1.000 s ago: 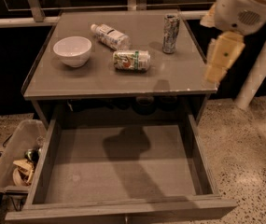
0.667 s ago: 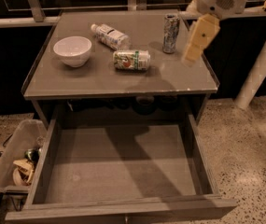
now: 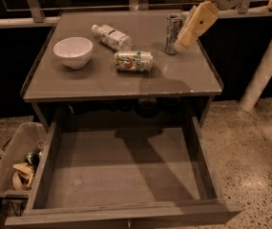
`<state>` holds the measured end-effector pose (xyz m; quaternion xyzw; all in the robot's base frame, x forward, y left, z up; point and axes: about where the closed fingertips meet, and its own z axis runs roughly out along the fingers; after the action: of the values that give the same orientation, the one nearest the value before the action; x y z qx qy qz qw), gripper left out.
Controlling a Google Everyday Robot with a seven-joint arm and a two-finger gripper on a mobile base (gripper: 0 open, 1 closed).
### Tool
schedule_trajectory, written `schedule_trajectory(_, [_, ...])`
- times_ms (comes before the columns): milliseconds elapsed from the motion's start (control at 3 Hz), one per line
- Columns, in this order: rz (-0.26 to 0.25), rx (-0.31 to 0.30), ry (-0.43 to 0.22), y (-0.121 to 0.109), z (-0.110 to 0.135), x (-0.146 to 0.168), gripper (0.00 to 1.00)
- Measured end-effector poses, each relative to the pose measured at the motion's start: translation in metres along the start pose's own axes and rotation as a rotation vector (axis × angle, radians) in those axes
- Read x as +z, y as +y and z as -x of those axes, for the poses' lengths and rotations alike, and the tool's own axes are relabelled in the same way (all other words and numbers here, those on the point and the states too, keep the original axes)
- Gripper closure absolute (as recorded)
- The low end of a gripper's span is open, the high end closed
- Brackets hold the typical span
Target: Place 7up can into top drawer
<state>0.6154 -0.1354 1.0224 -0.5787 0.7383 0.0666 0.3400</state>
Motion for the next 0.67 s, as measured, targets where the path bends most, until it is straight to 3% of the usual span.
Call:
schedule_trajectory(333, [-0.012,-0.006,-0.009,0.002,0.002,0.005,0.0])
schedule_trajectory(667, [-0.017,-0.012,-0.062,-0.004,0.004,0.045,0.0])
